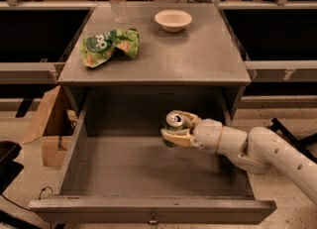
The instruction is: Place green can into top drawer
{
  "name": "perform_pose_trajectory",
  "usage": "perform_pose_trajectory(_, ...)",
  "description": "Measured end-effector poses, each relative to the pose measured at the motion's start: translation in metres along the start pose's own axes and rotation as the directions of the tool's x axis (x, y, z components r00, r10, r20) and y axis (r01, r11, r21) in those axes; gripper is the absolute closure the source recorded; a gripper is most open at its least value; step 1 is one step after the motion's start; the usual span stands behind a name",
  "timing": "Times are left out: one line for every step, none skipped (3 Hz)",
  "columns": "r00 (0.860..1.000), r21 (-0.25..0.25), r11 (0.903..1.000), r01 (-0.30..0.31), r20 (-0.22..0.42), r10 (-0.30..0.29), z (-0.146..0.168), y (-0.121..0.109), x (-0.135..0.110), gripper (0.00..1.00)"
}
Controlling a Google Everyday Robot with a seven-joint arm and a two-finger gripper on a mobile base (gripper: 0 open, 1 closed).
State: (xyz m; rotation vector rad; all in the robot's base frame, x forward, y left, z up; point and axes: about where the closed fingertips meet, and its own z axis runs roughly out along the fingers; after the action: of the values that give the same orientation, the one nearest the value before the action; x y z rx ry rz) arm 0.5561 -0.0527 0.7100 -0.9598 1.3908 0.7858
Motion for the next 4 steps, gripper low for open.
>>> perform_pose_trajectory(1.0, 0.0, 1.0, 0.001, 0.0, -0.001, -0.0003, 0.0001, -0.0011, 0.6)
perform_pose_trajectory(1.0, 0.0, 1.0, 0.001, 0.0, -0.001, -0.0003, 0.0001, -0.0011, 0.36)
perform_pose_trajectory(1.0, 0.0, 1.0, 0.001, 0.0, -0.001, -0.0002, 0.0001, -0.0011, 0.14)
perform_pose_trajectory(1.0, 0.0, 1.0, 0.001, 0.0, -0.001, -0.0002, 0.0001, -0.0011, 0.0)
